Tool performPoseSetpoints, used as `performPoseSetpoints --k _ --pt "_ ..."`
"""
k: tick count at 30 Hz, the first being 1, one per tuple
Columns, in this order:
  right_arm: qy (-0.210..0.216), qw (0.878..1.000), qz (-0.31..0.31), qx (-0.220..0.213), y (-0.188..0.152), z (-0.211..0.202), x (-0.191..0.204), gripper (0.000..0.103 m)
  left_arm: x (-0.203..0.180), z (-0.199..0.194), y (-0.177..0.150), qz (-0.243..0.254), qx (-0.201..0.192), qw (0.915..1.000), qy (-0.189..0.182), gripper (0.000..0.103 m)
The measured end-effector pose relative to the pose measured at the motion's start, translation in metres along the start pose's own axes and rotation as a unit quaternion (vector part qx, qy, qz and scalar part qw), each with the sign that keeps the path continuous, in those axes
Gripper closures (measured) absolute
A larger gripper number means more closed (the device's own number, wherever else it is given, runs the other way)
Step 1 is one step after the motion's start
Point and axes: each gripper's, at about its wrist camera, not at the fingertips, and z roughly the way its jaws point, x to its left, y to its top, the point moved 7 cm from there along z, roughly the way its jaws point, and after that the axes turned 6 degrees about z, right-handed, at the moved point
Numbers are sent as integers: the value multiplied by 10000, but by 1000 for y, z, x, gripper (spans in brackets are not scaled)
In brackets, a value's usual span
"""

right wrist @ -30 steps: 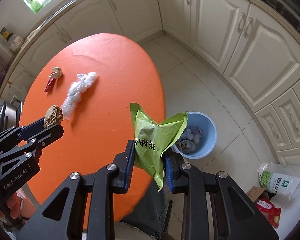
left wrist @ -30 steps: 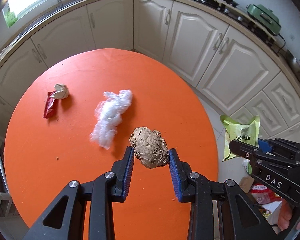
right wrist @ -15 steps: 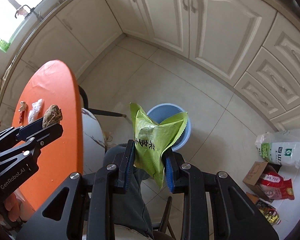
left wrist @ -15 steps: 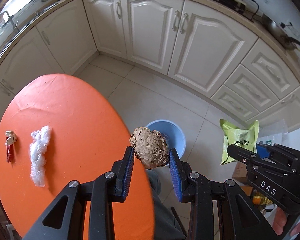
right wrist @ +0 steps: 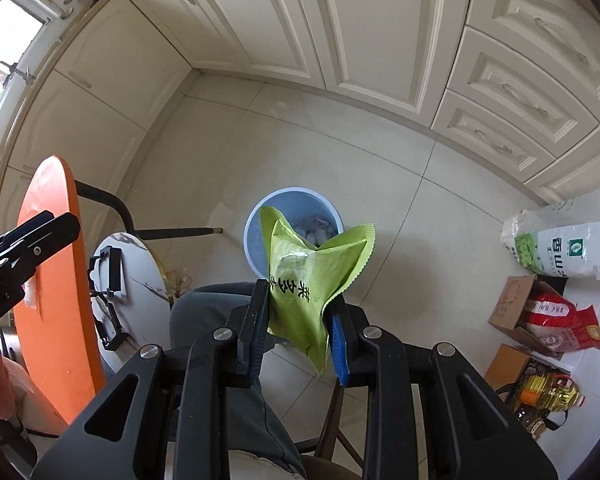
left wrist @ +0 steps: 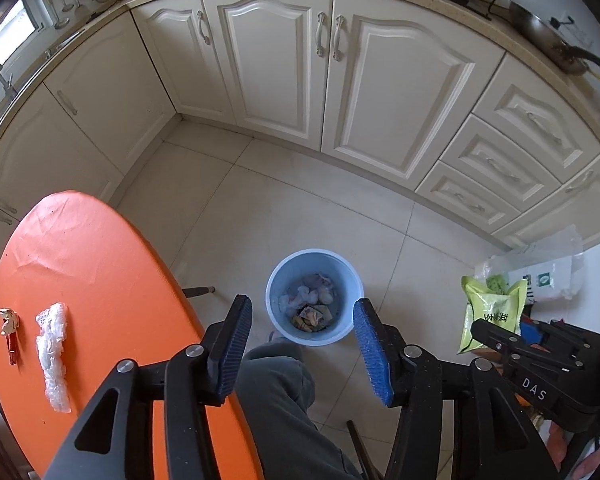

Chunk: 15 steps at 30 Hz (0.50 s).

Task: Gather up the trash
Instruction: 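Carry the green bag and root over the blue bin and open both tools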

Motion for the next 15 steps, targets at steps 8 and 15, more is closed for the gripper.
performPoseSetpoints --k 8,15 --pt "84 9997 -153 141 6 15 19 76 13 8 -4 -173 83 9997 131 54" --pt "375 9981 -487 78 12 14 69 66 34 3 -14 -366 100 9989 268 54"
